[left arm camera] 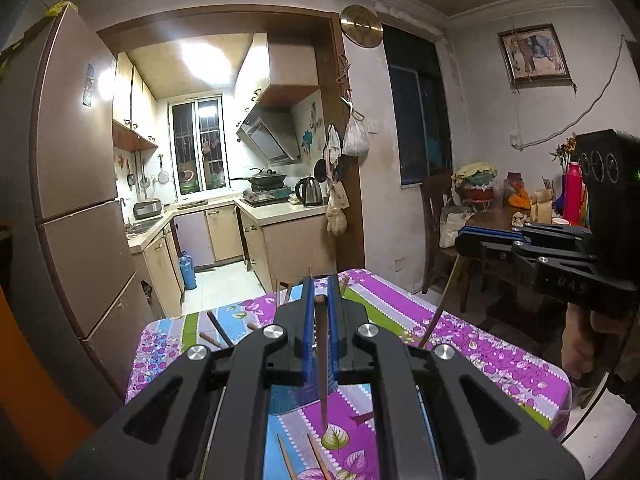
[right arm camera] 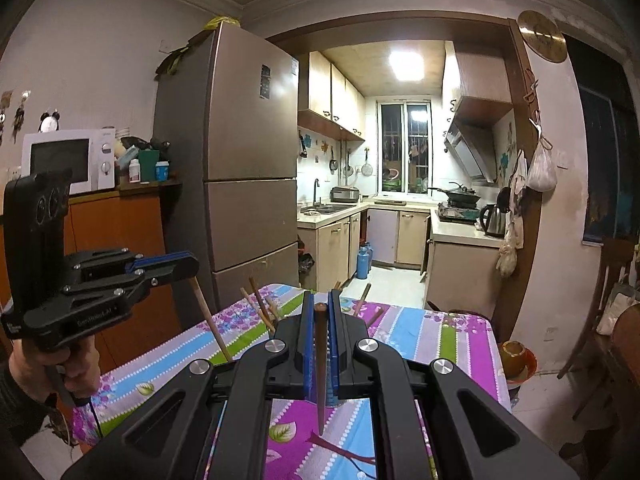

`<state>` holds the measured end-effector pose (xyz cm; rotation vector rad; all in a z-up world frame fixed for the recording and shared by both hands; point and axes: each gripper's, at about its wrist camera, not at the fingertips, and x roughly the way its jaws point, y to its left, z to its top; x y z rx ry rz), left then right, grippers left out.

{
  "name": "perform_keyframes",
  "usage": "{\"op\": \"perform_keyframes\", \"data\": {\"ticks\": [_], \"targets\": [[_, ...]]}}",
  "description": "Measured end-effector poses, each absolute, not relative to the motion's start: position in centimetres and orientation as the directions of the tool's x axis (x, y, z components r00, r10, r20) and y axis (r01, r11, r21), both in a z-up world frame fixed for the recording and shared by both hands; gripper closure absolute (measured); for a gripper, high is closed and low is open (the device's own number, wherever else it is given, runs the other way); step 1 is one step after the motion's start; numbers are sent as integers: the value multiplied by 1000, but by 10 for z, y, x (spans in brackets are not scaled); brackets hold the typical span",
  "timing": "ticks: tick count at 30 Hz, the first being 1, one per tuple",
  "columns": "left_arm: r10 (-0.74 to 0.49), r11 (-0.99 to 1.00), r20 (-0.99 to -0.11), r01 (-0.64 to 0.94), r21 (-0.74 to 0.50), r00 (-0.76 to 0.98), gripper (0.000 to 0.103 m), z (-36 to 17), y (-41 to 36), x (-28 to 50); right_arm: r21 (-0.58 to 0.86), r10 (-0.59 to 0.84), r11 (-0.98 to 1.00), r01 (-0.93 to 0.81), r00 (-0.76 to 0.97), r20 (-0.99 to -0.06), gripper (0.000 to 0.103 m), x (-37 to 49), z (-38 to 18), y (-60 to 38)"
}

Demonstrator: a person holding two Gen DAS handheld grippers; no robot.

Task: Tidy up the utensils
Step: 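Lower both held chopsticks into the blue holder and open both grippers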

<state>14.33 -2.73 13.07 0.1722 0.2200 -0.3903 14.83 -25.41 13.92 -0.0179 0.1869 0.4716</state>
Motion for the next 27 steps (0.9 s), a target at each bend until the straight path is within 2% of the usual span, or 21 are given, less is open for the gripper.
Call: {"op": "perform_keyframes", "data": {"ticks": [10, 19, 27], "targets": [[-351, 918, -216, 380, 111, 911, 98, 162, -27, 161, 15, 468, 881, -473, 866, -177, 95, 168, 177, -241], [-337, 933, -134, 350, 90, 932, 98, 211, -19, 177, -7, 469, 880, -475, 871, -144, 95, 194, 217, -229], [-311, 944, -74, 317, 96, 948, 98, 243, -16, 203, -9, 467, 881, -473, 873, -144, 95, 228, 231, -222]]}}
